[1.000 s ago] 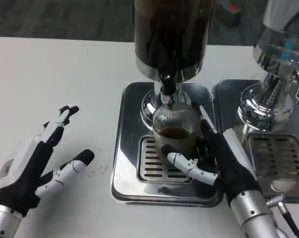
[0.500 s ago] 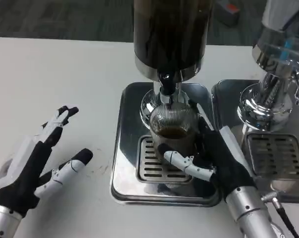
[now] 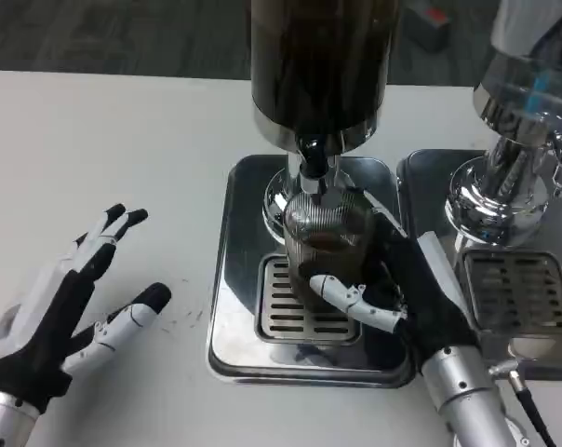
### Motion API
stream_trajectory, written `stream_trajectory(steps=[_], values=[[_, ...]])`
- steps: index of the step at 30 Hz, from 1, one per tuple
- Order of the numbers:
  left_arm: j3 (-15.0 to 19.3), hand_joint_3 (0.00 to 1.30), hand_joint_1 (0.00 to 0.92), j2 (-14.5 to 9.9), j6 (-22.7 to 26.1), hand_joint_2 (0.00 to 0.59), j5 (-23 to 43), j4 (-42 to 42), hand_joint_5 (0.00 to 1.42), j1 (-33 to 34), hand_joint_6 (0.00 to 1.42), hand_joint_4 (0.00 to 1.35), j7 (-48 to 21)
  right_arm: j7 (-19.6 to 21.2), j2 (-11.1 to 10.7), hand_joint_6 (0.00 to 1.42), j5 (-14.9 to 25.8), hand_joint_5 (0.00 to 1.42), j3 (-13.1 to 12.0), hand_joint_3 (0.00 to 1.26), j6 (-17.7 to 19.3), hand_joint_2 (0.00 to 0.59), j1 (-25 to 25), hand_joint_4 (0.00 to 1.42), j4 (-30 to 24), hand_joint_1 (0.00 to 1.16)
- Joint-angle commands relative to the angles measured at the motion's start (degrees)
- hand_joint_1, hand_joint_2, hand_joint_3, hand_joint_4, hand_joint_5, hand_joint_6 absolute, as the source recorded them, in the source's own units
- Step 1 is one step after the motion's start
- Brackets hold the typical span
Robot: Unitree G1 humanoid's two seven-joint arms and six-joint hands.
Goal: Grasp the cup under the faucet to collect the drink, then remove the cup.
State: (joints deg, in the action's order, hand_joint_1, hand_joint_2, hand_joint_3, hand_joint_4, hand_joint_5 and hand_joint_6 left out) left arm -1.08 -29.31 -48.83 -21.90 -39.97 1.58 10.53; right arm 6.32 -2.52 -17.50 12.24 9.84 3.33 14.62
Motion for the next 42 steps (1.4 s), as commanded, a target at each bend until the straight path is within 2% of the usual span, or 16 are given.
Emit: stream_trajectory(steps=[1, 18, 32, 42], values=[[0.12, 0.12, 0.0, -0.21, 0.27, 0.161, 1.0, 0.49, 0.08, -0.95, 0.0, 0.0, -0.64, 0.56, 0.33, 0.29, -0.13, 0.22, -0.01, 0.19, -0.17, 0.246, -0.61, 0.22, 1.3, 0.81], [-0.15, 0.12, 0.0, -0.24, 0.41, 0.161, 1.33, 0.4, 0.08, -0.84, 0.0, 0.0, -1.32, 4.21, 1.33, 0.45, -0.6, 0.37, -0.11, 0.32, 1.32, 0.255, -1.66, 0.43, 0.44, 0.88], [-0.35, 0.11, 0.0, -0.04, 0.44, 0.16, 1.39, -0.24, 0.08, 0.0, 0.0, 0.0, -1.87, 6.58, 1.97, 0.61, -0.84, 0.54, -1.05, 0.35, 2.89, 0.253, -2.23, 0.53, -0.65, 0.91], [-0.29, 0.11, 0.0, -0.14, 0.3, 0.157, 1.54, -0.47, 0.08, 0.1, 0.0, 0.0, -2.53, 8.44, 2.35, 0.65, -1.33, 0.57, -1.19, 0.38, 3.95, 0.251, -2.99, 0.54, -1.29, 0.92]])
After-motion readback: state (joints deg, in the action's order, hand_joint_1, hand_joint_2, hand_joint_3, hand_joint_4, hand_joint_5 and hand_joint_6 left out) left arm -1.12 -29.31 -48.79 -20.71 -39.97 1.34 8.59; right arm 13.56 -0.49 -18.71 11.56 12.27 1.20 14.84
